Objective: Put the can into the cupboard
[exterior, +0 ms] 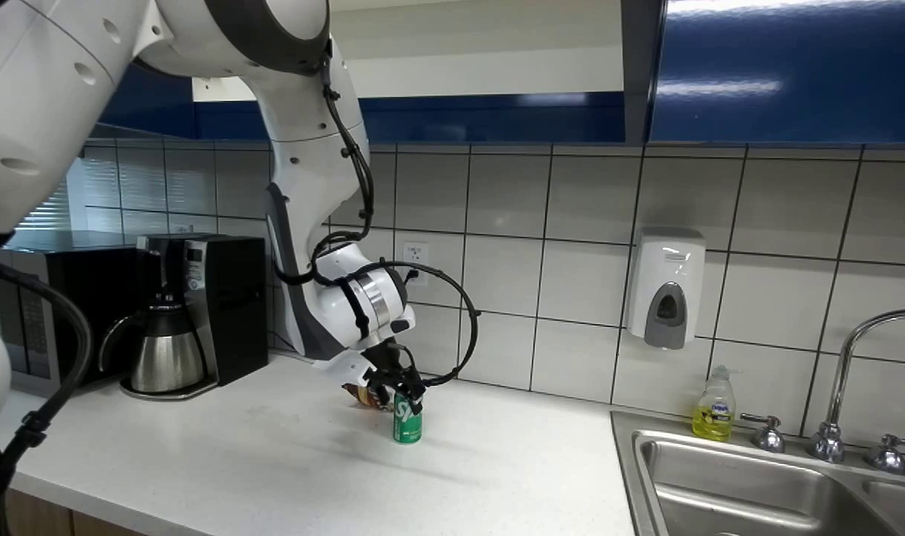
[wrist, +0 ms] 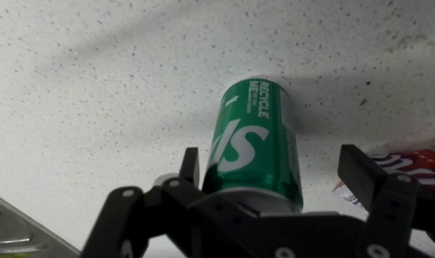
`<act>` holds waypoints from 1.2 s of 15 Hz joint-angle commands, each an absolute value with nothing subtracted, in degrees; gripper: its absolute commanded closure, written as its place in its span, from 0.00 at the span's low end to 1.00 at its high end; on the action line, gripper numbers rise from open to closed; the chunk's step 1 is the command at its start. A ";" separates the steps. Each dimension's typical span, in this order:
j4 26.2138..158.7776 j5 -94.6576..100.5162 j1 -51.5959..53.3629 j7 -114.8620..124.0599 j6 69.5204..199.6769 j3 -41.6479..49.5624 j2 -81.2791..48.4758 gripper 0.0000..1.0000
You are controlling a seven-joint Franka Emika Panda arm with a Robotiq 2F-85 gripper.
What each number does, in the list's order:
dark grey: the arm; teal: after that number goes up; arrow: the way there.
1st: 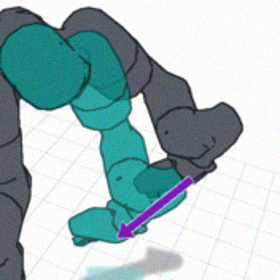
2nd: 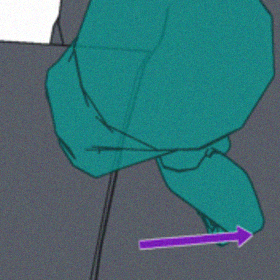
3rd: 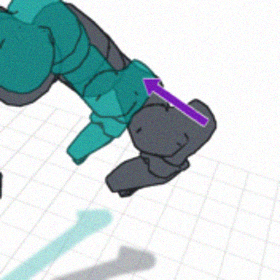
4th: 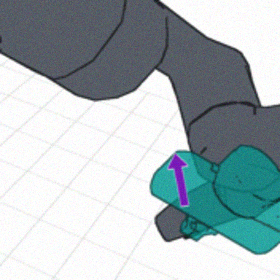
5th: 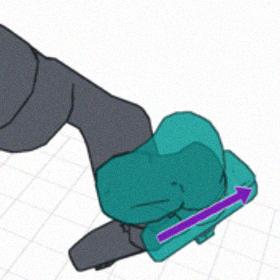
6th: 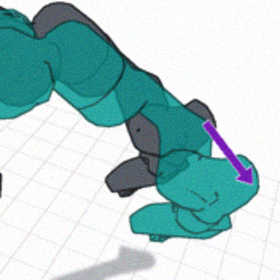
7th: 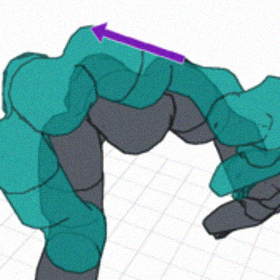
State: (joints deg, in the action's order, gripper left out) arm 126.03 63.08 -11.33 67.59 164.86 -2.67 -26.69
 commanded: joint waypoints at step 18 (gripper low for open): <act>124.86 62.68 -9.00 69.16 165.89 -1.27 -26.46 0.61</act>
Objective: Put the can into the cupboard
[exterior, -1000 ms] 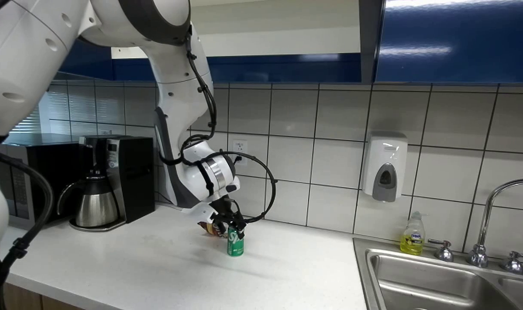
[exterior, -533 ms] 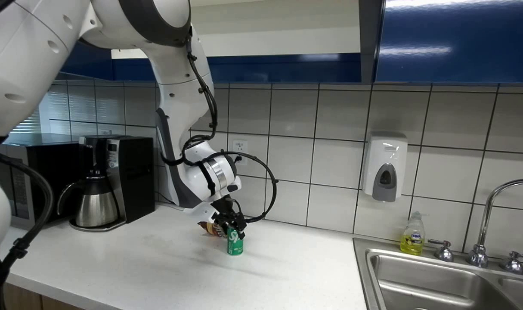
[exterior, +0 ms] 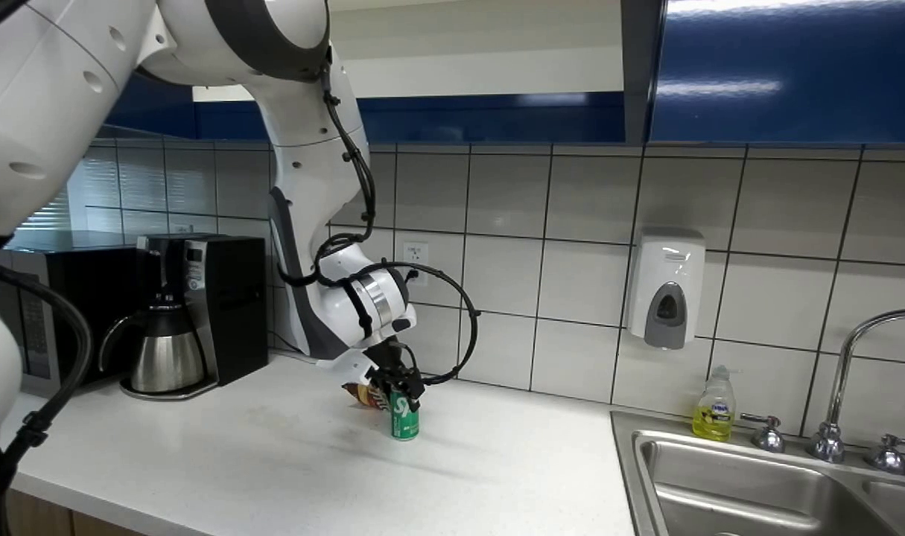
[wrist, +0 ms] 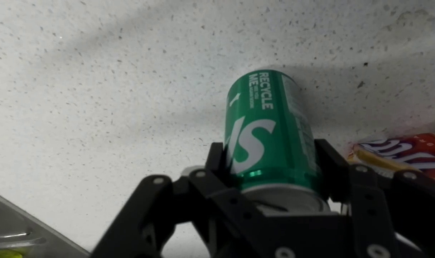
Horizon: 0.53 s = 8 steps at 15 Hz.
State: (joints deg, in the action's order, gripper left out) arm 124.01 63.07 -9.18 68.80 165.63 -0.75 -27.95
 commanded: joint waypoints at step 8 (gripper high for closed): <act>132.61 53.29 -10.36 62.44 162.96 -8.82 -16.71 0.61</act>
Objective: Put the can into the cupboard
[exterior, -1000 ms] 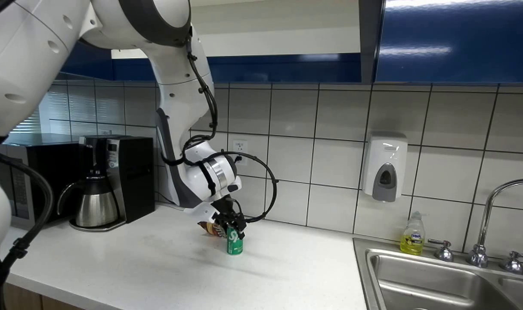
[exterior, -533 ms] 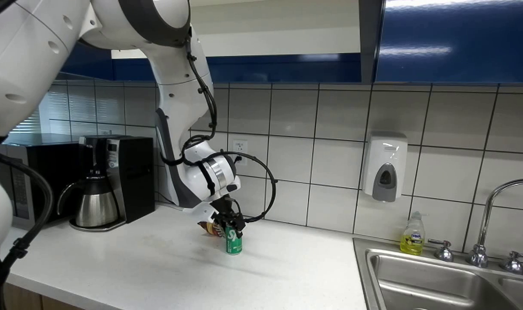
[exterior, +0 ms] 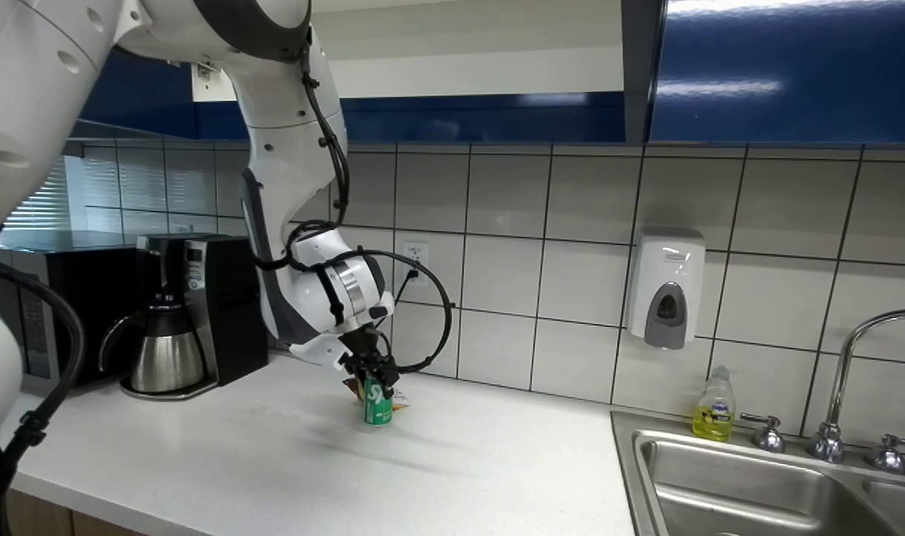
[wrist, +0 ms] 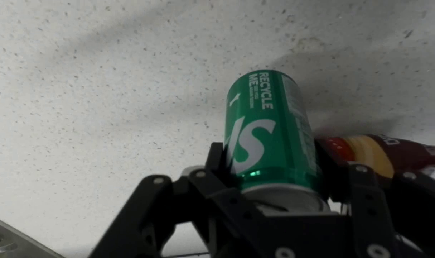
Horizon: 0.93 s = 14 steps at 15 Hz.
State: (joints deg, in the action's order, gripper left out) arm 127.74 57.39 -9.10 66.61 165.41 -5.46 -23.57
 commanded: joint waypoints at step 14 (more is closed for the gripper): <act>142.12 17.56 3.10 30.39 142.62 -6.50 7.30 0.61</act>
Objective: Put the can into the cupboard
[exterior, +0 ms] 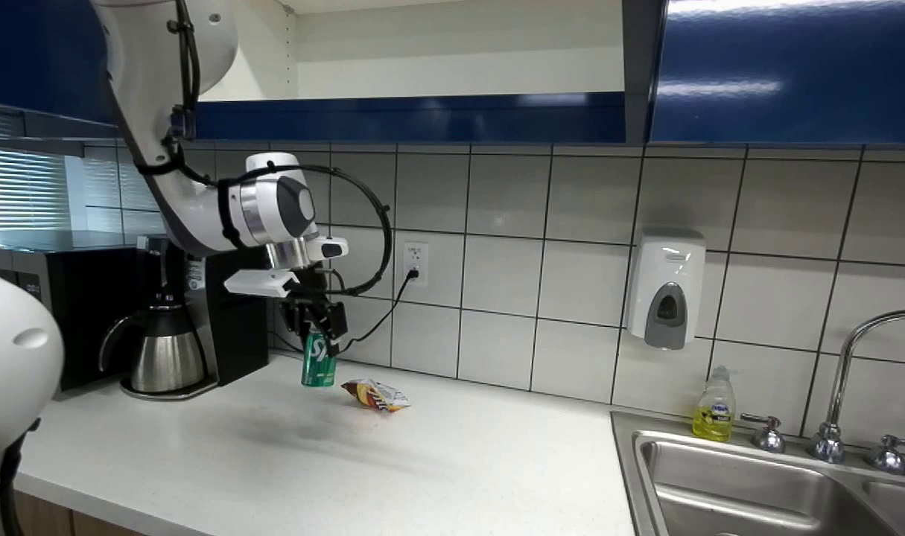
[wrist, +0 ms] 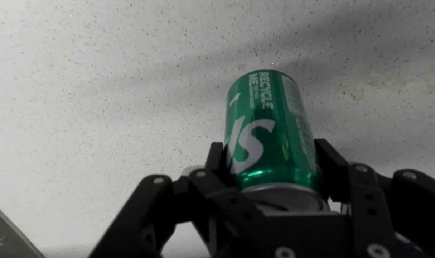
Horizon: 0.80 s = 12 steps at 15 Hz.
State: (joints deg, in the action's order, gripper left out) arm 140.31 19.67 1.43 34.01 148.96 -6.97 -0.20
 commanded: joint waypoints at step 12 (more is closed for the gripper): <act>141.59 11.00 4.95 24.81 124.50 -9.90 25.78 0.61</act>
State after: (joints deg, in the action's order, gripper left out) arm 141.77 13.10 4.76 27.20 129.41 -8.66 20.06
